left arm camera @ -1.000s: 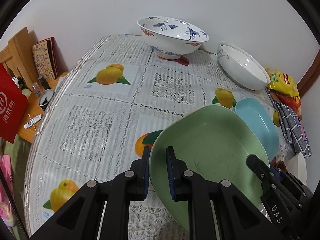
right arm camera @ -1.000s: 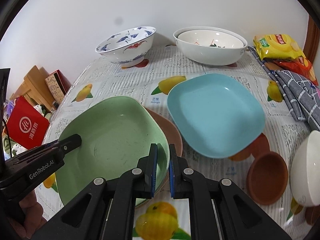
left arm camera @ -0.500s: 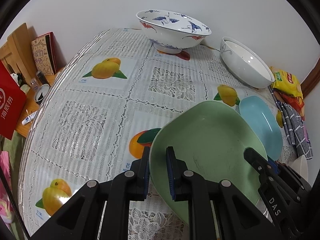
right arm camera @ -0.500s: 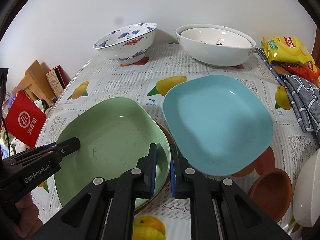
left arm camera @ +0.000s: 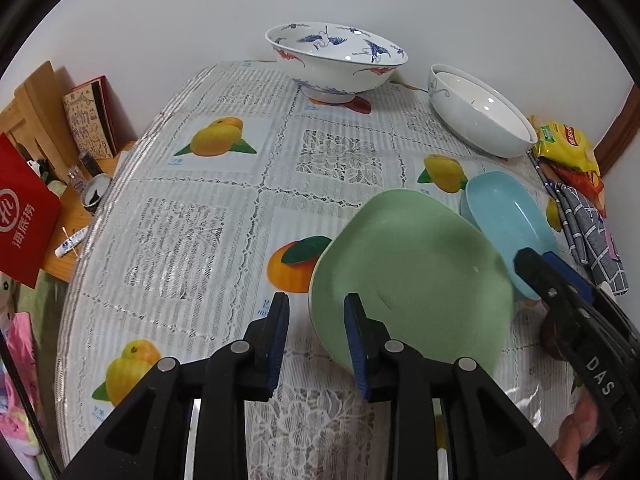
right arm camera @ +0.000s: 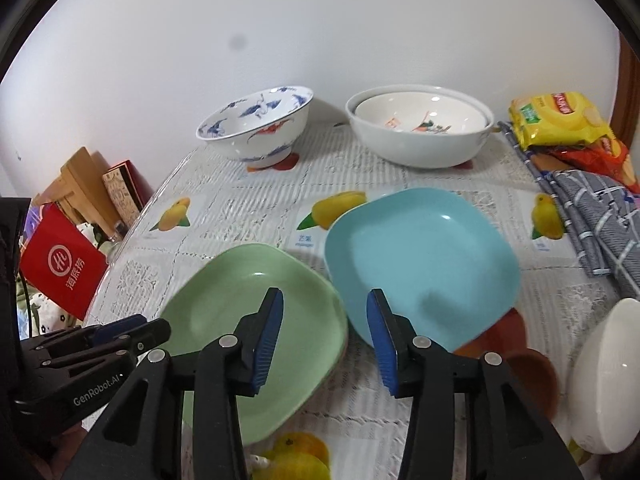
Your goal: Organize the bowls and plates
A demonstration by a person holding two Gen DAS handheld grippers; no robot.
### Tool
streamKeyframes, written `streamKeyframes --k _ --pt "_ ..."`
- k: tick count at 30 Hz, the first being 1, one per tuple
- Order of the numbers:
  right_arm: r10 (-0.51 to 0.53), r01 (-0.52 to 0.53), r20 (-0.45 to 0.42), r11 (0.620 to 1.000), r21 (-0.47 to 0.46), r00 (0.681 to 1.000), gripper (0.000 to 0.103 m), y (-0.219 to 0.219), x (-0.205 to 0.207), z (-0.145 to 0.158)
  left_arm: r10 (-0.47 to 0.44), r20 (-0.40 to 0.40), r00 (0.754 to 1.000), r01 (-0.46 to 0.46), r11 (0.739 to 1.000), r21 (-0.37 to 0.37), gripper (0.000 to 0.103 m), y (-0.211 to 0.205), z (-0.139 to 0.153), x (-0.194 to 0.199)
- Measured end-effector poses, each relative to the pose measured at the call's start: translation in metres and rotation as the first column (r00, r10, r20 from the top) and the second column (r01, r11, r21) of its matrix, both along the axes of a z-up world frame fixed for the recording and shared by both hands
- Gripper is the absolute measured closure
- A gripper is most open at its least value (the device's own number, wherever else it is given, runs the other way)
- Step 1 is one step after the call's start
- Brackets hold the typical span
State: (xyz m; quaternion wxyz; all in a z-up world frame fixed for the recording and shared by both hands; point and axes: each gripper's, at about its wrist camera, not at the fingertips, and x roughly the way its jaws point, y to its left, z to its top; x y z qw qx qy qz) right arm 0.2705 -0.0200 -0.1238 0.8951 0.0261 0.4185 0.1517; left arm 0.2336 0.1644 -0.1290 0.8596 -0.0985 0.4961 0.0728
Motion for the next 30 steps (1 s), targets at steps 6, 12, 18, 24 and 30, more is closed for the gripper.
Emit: streamKeyframes --k 6,12,18,24,30 --pt "-0.028 0.029 0.015 0.999 -0.046 0.999 0.039 -0.021 -0.017 0.015 -0.029 0.042 0.999 0.028 0.999 0.015 0.076 -0.017 0.021 -0.008" --pt "-0.094 0.098 0.039 0.991 -0.097 0.995 0.03 -0.062 -0.026 0.046 -0.081 0.135 0.988 0.071 0.995 0.073 0.069 -0.05 0.056 0.004" --pt "-0.149 0.164 0.144 0.982 -0.096 0.978 0.03 -0.1 -0.02 0.087 -0.133 0.206 0.97 0.098 0.981 0.168 0.053 -0.083 0.085 0.029" --pt "-0.191 0.191 0.1 0.982 0.014 0.976 0.03 -0.129 0.025 0.094 -0.158 0.185 0.97 0.125 0.975 0.181 0.052 -0.102 0.079 0.06" --pt "-0.211 0.209 0.075 0.977 0.031 0.975 0.03 -0.131 0.058 0.058 -0.193 0.165 0.967 0.155 0.963 0.219 0.052 -0.116 0.056 0.091"
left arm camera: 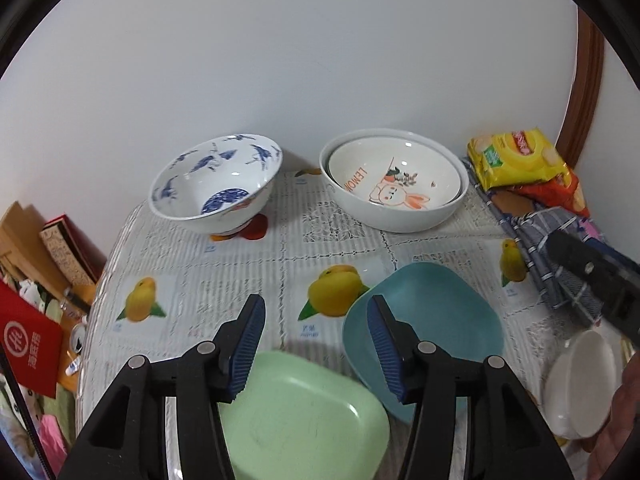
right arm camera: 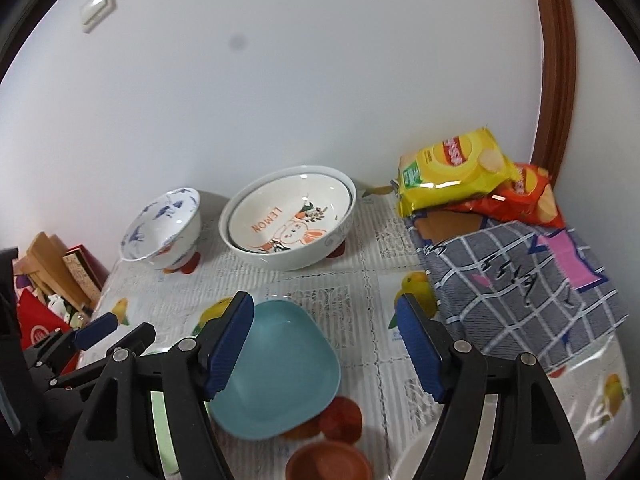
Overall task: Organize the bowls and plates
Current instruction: 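Move both tools to the blue square plate and close on its rim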
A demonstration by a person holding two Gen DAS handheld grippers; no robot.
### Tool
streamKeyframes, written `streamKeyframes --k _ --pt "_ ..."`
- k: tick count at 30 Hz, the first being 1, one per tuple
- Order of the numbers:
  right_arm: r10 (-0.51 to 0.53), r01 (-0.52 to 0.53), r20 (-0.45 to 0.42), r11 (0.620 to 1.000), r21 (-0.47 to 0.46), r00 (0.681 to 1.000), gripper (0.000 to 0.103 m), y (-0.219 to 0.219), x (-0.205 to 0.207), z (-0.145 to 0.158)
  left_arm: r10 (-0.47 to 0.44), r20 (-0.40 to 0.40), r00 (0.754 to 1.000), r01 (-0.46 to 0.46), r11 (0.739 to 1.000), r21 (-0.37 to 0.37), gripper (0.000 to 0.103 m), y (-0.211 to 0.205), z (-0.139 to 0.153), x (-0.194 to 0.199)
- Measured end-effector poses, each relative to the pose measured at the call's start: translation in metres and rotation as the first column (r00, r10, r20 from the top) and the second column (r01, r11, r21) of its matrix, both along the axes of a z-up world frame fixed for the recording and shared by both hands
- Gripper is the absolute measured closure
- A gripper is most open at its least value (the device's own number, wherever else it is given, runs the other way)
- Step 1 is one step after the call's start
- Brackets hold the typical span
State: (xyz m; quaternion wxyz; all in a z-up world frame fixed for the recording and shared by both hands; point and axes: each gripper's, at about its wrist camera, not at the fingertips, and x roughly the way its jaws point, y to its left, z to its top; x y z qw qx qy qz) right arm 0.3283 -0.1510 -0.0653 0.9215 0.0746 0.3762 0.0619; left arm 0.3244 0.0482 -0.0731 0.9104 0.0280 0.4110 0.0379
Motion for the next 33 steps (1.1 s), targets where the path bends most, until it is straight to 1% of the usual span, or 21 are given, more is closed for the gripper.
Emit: streamKeyframes --k 3,5,7,9,14,17,20,23,25,26,27,29,32,33 --pt "-0.012 0.012 -0.031 1.0 0.016 0.999 0.03 0.001 0.01 -0.028 -0.029 -0.018 0.999 0.029 0.999 0.027 0.052 -0.004 -0.016 0.015" --pt "-0.015 0.016 -0.06 1.0 0.021 0.998 0.03 0.001 0.015 -0.044 -0.032 -0.016 0.999 0.033 0.999 0.039 0.052 -0.004 -0.025 0.024" --pt "-0.025 0.025 -0.089 1.0 0.0 0.996 0.03 0.003 0.02 -0.058 -0.031 -0.023 0.999 0.031 0.999 0.025 0.052 -0.002 -0.033 0.032" --pt "-0.029 0.028 -0.09 1.0 -0.008 0.996 0.03 0.004 0.018 -0.063 -0.028 -0.045 0.999 0.028 0.999 0.016 0.052 0.0 -0.038 0.039" --pt "-0.034 0.033 -0.066 0.999 -0.016 0.997 0.03 0.006 0.009 -0.066 -0.022 -0.046 0.999 0.022 1.0 0.002 0.052 0.0 -0.046 0.04" --pt "-0.032 0.031 -0.052 0.999 -0.02 0.998 0.03 0.006 0.006 -0.069 -0.031 -0.061 0.998 0.033 0.999 0.021 0.052 -0.004 -0.055 0.038" --pt "-0.033 0.029 -0.065 0.998 -0.052 0.997 0.03 0.009 0.009 -0.076 -0.031 -0.084 0.996 0.033 0.999 0.02 0.052 -0.005 -0.062 0.039" --pt "-0.019 0.015 -0.095 0.999 -0.044 0.995 0.03 0.013 0.012 -0.084 -0.03 -0.101 0.994 0.028 0.999 -0.018 0.052 -0.004 -0.064 0.038" --pt "-0.01 0.006 -0.103 0.999 -0.041 0.995 0.031 0.016 0.014 -0.089 -0.043 -0.114 0.993 0.041 0.999 -0.021 0.052 -0.007 -0.065 0.038" --pt "-0.012 0.006 -0.112 0.998 -0.056 0.994 0.034 0.017 0.016 -0.092 -0.047 -0.114 0.992 0.045 0.999 -0.02 0.052 -0.007 -0.066 0.039" --pt "-0.013 0.005 -0.127 0.998 -0.069 0.992 0.04 0.018 0.017 -0.095 -0.048 -0.112 0.993 0.046 0.999 -0.019 0.052 -0.008 -0.066 0.038" --pt "-0.018 0.005 -0.16 0.997 -0.081 0.987 0.045 0.019 0.02 -0.099 -0.045 -0.124 0.991 0.044 0.999 -0.016 0.052 -0.008 -0.068 0.04" --pt "-0.024 0.011 -0.166 0.997 -0.079 0.986 0.046 0.018 0.022 -0.103 -0.05 -0.133 0.99 0.046 0.998 -0.031 0.055 -0.008 -0.07 0.041" --pt "-0.026 0.012 -0.166 0.996 -0.083 0.986 0.048 0.018 0.022 -0.103 -0.051 -0.138 0.989 0.047 0.998 -0.03 0.06 -0.008 -0.072 0.041"
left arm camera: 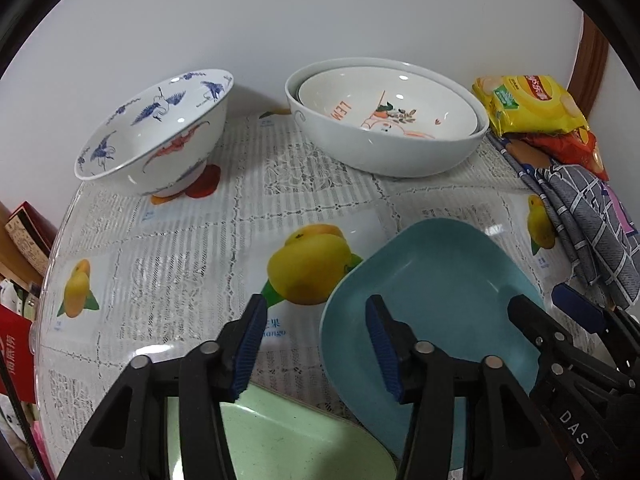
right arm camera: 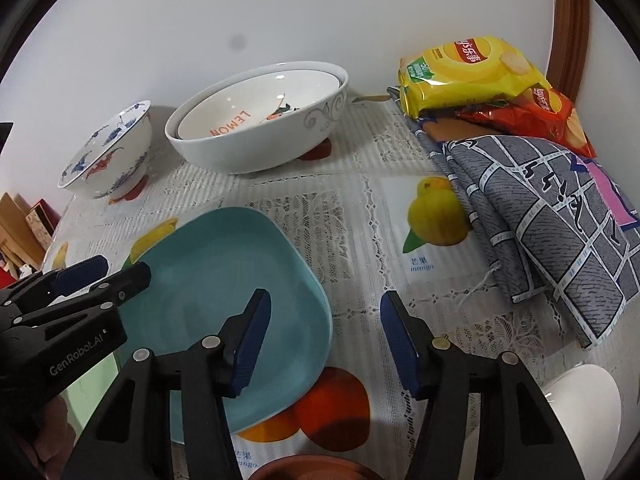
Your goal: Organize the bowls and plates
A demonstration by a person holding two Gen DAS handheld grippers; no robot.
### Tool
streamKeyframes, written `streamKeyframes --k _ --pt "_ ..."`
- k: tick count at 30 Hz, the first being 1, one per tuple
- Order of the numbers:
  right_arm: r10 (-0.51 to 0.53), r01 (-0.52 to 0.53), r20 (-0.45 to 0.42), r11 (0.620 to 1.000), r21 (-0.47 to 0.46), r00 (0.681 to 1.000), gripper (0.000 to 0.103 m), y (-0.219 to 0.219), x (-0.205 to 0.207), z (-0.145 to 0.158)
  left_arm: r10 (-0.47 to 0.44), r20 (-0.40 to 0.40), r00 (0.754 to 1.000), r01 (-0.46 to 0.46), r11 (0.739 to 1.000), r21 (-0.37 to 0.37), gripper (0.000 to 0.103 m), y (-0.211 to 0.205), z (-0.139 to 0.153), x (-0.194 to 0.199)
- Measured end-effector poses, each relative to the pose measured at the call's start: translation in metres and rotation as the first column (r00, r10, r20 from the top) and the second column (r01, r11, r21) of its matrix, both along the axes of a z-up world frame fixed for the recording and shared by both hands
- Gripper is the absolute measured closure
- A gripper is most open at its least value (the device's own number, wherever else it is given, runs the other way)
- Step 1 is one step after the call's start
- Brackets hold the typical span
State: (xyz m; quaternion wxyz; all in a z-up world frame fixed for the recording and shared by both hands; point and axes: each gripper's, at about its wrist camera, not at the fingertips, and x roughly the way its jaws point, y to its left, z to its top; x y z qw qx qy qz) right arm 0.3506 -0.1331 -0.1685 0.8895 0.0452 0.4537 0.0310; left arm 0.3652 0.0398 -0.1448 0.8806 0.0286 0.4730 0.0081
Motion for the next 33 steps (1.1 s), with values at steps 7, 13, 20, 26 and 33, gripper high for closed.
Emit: streamKeyframes --k 7,13,20,26,33 --pt "0.002 -0.003 -0.033 1.0 -0.03 0.999 0.058 0.002 0.004 -0.006 -0.01 -0.02 1.0 0.01 1.0 -0.003 0.075 -0.002 -0.007 0.001" --pt "-0.017 0.014 -0.077 0.999 -0.039 0.997 0.07 0.002 0.007 -0.013 -0.008 -0.03 1.0 0.007 1.0 -0.014 0.09 -0.001 -0.01 0.002" --pt "-0.013 0.012 -0.075 1.0 -0.024 0.997 0.081 0.002 0.006 -0.015 -0.015 -0.023 1.0 0.015 1.0 -0.008 0.09 -0.004 -0.013 0.0" --pt "-0.017 0.015 -0.064 0.999 -0.03 0.998 0.084 0.003 0.005 -0.015 -0.038 -0.057 0.998 0.038 0.999 -0.009 0.09 -0.008 -0.013 -0.001" --pt "-0.024 0.022 -0.057 0.999 -0.03 0.998 0.084 0.003 0.004 -0.014 -0.042 -0.088 0.995 0.039 0.999 -0.031 0.09 -0.005 -0.017 0.001"
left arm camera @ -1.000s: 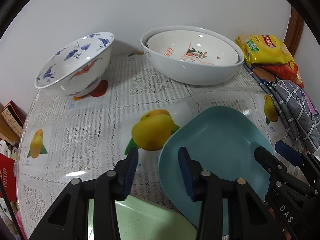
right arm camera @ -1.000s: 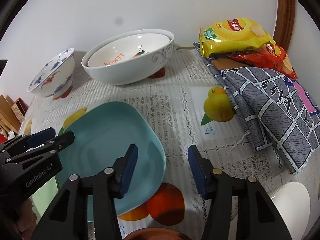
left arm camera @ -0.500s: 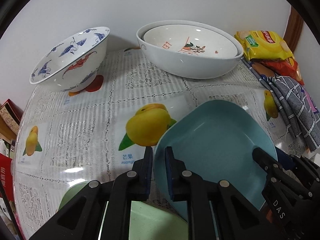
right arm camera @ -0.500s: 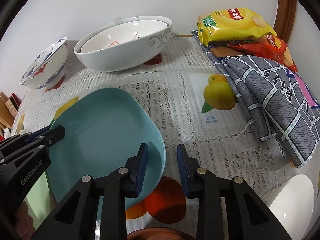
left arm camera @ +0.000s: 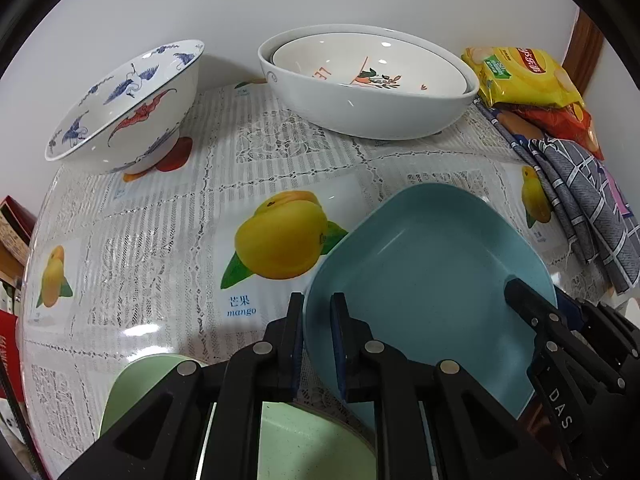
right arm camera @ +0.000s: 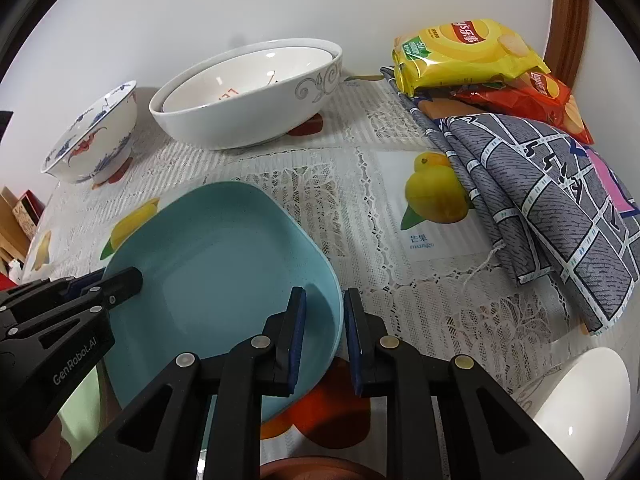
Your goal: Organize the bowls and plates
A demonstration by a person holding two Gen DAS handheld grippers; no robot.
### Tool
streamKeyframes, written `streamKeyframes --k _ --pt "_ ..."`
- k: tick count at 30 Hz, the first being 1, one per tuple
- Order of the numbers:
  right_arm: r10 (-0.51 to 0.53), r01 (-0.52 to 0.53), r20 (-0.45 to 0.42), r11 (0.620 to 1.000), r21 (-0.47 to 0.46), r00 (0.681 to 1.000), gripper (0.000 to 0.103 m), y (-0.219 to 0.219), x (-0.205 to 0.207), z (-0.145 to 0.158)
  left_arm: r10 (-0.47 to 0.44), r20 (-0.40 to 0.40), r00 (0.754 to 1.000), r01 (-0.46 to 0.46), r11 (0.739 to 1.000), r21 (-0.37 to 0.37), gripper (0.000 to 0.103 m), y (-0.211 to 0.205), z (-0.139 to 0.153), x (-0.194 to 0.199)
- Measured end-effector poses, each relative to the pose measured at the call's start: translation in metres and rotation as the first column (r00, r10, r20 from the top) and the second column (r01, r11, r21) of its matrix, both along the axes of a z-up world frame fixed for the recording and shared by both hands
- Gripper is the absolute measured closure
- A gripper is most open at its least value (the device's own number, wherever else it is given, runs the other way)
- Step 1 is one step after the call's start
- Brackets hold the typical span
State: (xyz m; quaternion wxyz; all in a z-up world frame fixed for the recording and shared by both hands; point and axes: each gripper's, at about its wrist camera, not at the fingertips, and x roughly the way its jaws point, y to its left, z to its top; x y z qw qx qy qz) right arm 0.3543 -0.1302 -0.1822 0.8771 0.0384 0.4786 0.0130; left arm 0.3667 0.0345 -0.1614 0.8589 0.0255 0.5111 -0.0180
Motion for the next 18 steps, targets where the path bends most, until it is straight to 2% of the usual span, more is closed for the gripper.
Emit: streamKeyframes --k 9,18 --pt "-0.002 0.002 -0.008 1.0 0.015 1.0 0.084 0.0007 0.0017 -0.0013 -0.001 0.006 1.0 0.001 1.0 0.011 0.09 -0.0032 -0.0014 0.0012" --pt "-0.045 0.044 0.026 0.998 0.05 0.999 0.092 -0.0068 -0.0008 0.0025 0.004 0.019 1.0 -0.003 1.0 -0.026 0.09 -0.0009 0.0033 -0.0022"
